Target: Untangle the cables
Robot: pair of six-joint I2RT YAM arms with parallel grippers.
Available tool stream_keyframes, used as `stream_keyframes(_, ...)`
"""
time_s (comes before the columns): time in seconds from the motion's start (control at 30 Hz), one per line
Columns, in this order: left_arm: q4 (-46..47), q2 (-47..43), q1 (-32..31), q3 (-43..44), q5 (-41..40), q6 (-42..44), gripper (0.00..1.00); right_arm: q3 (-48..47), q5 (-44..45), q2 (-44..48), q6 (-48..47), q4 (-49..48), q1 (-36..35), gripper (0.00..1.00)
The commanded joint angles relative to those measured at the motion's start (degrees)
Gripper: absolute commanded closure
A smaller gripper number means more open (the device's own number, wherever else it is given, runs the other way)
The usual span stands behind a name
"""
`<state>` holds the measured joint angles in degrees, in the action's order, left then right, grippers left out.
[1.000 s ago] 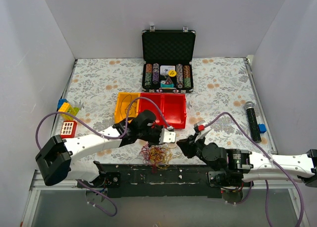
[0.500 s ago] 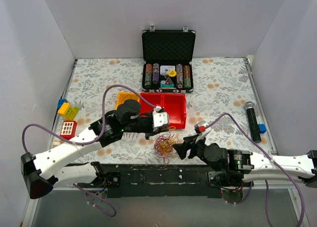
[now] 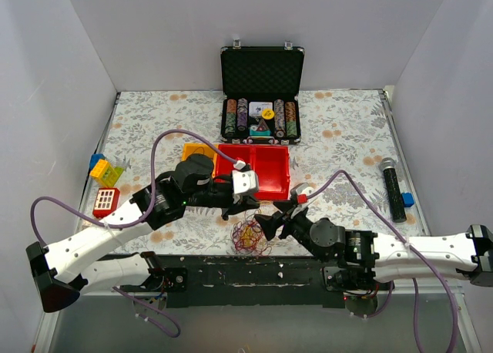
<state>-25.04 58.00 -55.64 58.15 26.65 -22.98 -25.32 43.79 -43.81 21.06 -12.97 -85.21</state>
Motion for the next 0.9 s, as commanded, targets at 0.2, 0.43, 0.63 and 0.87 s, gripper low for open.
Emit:
stream_keyframes(0.2, -0.54, -0.78, -0.26, 4.33, 2.26, -2.68, 1.00, -3.33, 2.79, -6.89, -8.57, -16.81, -0.40, 0.22)
stream_keyframes(0.43, -1.24, 0.27, -0.26, 10.74, 4.54, -6.10, 1.00, -2.55, 5.34, -12.70, -7.26, -18.05, -0.31, 0.25)
stream_keyframes(0.63, -2.91, 2.64, -0.26, 21.28, 4.90, -7.43, 1.00, 0.97, 4.73, -14.54, -2.00, -15.33, -0.05, 0.30)
stream_keyframes(0.87, -3.00, 6.16, 0.00, 32.62, 3.14, -6.11, 1.00, 4.05, 2.53, -19.55, 7.05, -10.50, -0.04, 0.32)
